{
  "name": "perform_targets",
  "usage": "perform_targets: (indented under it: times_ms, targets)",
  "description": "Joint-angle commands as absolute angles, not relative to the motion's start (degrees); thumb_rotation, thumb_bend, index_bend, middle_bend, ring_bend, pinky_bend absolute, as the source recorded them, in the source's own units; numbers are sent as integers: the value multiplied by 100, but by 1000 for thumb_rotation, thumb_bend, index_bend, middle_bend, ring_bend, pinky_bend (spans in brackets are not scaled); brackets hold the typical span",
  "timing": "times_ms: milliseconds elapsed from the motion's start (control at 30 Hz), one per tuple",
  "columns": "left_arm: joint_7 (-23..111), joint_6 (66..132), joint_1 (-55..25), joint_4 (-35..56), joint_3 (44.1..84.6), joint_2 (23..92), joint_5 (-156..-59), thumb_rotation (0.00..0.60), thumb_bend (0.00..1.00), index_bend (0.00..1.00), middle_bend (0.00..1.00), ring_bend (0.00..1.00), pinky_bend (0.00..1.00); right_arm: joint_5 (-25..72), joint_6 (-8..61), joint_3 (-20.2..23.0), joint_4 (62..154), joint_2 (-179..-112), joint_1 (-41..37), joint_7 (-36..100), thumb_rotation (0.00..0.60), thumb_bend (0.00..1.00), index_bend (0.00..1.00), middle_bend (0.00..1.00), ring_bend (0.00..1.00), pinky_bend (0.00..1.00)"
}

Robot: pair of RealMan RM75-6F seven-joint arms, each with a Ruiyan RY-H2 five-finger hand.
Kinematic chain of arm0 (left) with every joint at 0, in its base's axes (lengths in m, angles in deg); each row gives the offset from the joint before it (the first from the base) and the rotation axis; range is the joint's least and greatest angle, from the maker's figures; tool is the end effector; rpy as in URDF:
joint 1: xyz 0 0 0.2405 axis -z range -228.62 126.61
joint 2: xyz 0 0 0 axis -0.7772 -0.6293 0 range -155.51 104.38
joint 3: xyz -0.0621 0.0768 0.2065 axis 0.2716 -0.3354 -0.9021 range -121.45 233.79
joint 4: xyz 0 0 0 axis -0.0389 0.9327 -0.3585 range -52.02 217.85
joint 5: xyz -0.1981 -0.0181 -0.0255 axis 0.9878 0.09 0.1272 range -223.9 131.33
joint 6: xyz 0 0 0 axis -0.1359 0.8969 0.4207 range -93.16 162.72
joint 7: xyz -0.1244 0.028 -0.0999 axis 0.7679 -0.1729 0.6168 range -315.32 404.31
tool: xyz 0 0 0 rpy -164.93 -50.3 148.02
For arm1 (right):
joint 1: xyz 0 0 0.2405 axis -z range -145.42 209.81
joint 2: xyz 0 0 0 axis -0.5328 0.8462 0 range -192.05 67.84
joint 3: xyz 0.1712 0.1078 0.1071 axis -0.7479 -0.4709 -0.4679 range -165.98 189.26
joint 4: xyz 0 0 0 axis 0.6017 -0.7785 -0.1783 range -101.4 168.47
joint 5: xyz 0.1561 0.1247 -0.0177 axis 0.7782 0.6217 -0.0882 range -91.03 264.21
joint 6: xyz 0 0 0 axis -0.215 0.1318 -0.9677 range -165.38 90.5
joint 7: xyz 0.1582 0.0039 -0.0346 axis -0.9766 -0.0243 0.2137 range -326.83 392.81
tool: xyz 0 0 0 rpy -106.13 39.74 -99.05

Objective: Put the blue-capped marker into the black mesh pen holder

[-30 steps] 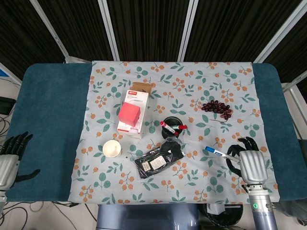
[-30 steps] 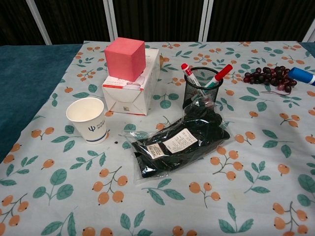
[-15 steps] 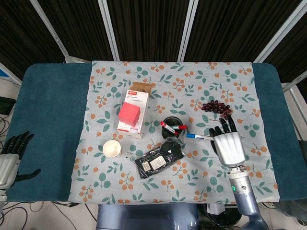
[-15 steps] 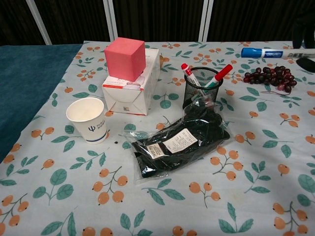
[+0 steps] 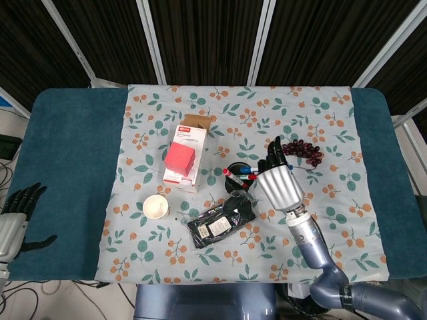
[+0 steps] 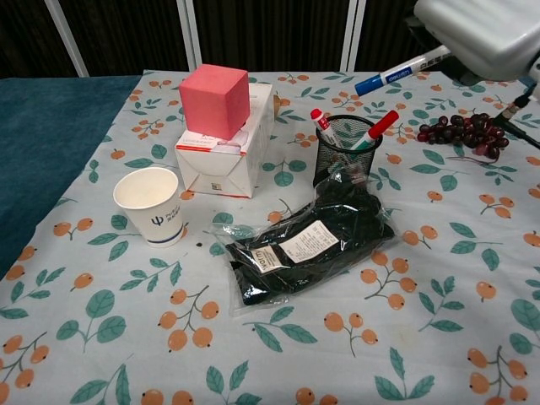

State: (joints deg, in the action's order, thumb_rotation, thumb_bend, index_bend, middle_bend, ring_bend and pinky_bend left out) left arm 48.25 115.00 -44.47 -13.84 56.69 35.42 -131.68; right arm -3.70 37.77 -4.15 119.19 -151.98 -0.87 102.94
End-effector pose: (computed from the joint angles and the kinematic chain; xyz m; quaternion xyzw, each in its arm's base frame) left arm -0.2774 0.1940 0.1466 -0.6028 -0.4430 -0.3819 0.5427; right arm -0.0888 -0.3160 0.0515 0.6935 0.1010 0.2896 0.6519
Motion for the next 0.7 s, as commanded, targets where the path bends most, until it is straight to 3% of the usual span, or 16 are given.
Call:
perform_targets:
  times_ms: [33,700]
  targets:
    - [4827,11497,-4447,-1389,5672,3539,-13157,600,50,0,0,0,0,-415,3662,-354,11784,-15305,-205,10512,600,504,687,589,254,178]
    - [4844,11516,-4442,-1385,5674,3530,-13178,600,49,0,0,0,0,-757,3285,230,11027,-15479,-428,11302,600,504,687,575,250,178]
